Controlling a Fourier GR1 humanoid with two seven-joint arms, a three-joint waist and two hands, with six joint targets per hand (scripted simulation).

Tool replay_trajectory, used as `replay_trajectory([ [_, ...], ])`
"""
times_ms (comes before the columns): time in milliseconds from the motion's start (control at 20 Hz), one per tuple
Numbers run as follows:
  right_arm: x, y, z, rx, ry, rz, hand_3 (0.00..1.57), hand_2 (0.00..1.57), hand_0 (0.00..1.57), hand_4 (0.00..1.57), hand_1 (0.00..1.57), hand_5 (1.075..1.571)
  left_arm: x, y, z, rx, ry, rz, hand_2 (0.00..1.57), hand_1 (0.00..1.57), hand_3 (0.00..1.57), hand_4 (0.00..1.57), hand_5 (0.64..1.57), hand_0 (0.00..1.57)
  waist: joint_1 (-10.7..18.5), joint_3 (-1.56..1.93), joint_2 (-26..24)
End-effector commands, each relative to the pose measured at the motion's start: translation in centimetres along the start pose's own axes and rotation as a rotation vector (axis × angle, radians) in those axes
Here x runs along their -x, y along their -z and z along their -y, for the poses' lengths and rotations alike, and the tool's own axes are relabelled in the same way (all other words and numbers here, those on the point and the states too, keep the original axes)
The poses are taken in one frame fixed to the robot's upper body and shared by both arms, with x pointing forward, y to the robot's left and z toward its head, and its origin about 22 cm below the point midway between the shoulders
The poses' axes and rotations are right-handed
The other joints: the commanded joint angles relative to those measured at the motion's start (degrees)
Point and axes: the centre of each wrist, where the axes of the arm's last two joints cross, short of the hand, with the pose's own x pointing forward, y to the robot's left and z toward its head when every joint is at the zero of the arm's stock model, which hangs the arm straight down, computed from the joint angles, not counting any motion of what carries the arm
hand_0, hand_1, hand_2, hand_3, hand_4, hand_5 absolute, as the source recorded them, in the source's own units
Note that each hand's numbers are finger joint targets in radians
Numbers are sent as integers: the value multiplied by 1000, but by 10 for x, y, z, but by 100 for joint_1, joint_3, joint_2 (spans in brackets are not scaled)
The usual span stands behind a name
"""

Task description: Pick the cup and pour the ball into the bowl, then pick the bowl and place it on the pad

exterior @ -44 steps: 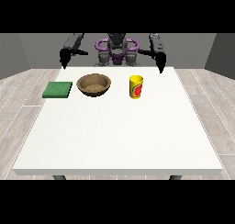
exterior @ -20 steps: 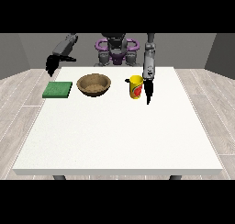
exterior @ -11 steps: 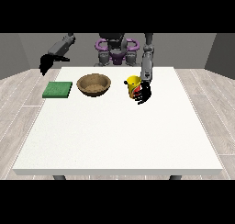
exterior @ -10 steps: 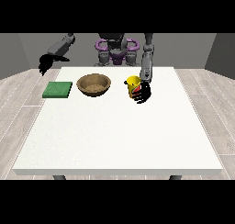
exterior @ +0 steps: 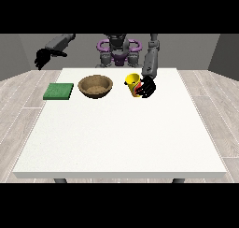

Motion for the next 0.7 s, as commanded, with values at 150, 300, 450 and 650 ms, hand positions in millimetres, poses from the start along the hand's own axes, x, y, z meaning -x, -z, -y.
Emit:
replay_trajectory([
  [150,37,-13,-4,1,21,-166,312,289,0,299,0,1567,-17,-11,34,86,356,79,1571,1351,1571,993,1554,1351,-55,-3,-918],
  [300,62,-35,-7,27,54,-255,293,162,0,398,0,1566,-25,-27,57,191,465,103,1571,1341,1571,938,1561,1341,3,7,-1386],
  [450,69,-52,13,44,53,-277,276,108,0,502,0,1564,-50,-33,89,275,542,147,1571,1294,1571,868,1559,1294,84,5,-1537],
  [650,77,-60,30,138,29,-301,192,132,0,663,0,1547,-112,-40,135,350,578,182,1571,1294,1571,868,1559,1294,582,-22,-1735],
])
